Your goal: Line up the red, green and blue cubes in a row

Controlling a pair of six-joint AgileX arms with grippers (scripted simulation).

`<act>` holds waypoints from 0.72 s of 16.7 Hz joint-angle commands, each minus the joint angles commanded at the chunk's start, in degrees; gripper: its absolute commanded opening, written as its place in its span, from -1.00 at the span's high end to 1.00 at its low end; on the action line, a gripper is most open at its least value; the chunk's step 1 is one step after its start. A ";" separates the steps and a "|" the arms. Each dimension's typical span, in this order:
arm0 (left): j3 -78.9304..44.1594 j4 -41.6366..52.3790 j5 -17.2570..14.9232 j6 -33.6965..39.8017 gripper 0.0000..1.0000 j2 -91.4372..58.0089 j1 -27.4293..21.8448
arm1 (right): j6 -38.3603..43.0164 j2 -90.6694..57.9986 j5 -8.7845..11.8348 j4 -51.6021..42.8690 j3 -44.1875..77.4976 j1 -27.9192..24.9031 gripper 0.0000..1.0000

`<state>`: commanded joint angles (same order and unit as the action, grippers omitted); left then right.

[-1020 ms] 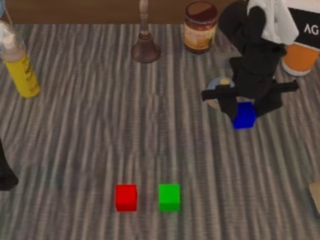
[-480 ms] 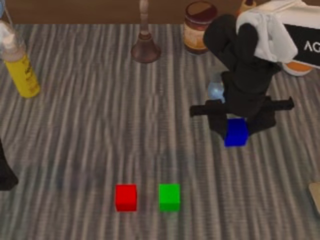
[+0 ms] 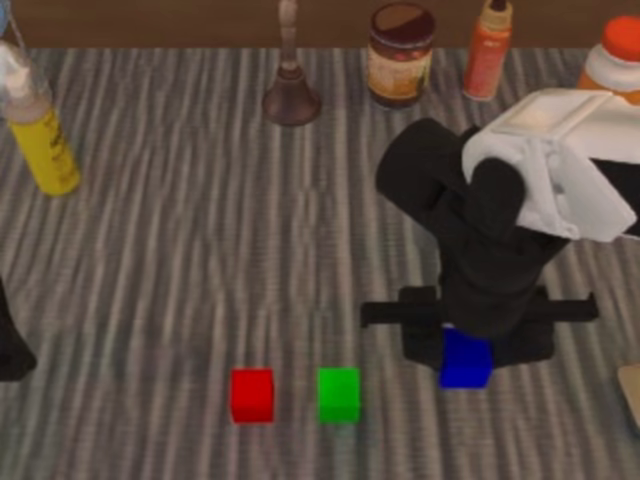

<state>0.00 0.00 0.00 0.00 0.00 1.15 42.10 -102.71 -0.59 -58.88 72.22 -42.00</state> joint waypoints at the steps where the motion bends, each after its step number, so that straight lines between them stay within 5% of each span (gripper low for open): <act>1: 0.00 0.00 0.00 0.00 -1.00 0.00 0.00 | 0.00 0.00 0.00 0.00 0.00 0.00 1.00; 12: 0.00 0.00 0.00 0.00 -1.00 0.00 0.00 | 0.21 -5.97 -0.02 14.62 -8.41 -0.08 1.00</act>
<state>0.00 0.00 0.00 0.00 0.00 1.15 42.30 -108.68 -0.60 -44.27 63.81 -42.08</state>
